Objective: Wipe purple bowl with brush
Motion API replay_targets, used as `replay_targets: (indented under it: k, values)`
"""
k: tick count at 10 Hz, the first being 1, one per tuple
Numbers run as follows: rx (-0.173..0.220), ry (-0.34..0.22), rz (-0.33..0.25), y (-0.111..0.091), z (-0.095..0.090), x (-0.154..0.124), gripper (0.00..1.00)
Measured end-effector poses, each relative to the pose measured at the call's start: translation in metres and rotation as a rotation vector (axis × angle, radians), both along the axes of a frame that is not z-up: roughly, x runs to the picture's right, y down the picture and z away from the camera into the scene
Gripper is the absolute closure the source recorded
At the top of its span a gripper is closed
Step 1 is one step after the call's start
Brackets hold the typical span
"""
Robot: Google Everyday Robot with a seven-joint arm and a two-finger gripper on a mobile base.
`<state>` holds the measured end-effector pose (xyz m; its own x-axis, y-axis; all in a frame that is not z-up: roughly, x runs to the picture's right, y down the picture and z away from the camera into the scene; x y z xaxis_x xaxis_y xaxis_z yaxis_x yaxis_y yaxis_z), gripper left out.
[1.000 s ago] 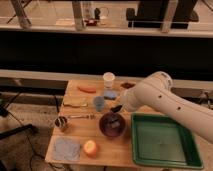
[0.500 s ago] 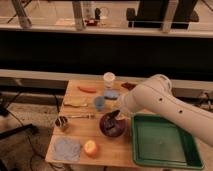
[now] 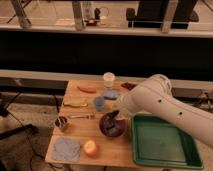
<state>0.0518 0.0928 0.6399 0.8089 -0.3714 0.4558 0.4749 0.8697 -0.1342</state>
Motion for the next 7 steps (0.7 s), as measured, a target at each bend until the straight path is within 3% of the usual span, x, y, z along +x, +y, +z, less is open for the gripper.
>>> replay_targets:
  k: [7]
  values:
    - [0.142, 0.049, -0.016, -0.016, -0.027, -0.005, 1.00]
